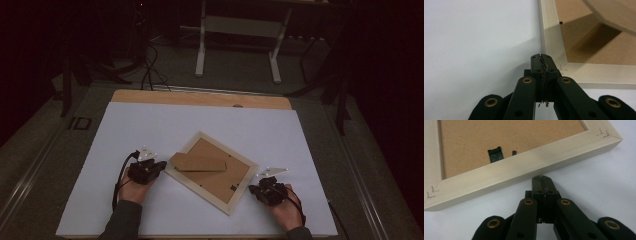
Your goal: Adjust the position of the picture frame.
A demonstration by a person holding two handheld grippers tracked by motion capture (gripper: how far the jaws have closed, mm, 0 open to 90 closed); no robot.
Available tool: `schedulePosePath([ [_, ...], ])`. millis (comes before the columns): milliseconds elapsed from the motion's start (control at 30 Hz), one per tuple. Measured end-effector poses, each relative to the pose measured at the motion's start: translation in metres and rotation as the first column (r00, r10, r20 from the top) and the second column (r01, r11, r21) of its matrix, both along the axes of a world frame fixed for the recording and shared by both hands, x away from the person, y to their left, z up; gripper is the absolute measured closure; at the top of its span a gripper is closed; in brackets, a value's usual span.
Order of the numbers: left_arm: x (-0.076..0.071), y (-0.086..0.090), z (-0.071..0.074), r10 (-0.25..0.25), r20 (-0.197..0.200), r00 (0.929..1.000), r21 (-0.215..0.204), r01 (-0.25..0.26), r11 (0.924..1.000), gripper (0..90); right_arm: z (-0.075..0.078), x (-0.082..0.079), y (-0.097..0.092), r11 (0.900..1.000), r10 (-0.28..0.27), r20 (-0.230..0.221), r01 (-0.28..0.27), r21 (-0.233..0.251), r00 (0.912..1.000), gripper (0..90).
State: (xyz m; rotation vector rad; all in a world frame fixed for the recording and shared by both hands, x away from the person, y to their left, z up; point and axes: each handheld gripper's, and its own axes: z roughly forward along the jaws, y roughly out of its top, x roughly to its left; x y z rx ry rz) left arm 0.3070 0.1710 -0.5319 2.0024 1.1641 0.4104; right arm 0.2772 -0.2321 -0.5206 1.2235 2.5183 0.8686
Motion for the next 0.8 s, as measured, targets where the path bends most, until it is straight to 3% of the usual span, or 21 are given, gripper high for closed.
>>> schedulePosePath([
  [467, 0.0009, -0.0034, -0.0037, 0.01, -0.019, 0.9998, 0.026, -0.009, 0.9996, 90.0, 0.0, -0.0047, 0.006, 0.9998, 0.017, -0.014, -0.017, 0.013, 0.9998, 90.0],
  [567, 0.0015, -0.0053, -0.0054, 0.009, -0.023, 0.9997, 0.052, -0.008, 0.9986, 90.0, 0.0, -0.0063, 0.0077, 0.9997, 0.023, -0.017, -0.022, 0.012, 0.9996, 90.0],
  [800, 0.0009, -0.0056, -0.0054, 0.011, -0.026, 0.9996, 0.053, -0.009, 0.9985, 90.0, -0.0002, -0.0053, 0.0077, 0.9997, 0.021, -0.015, -0.021, 0.015, 0.9997, 90.0],
])
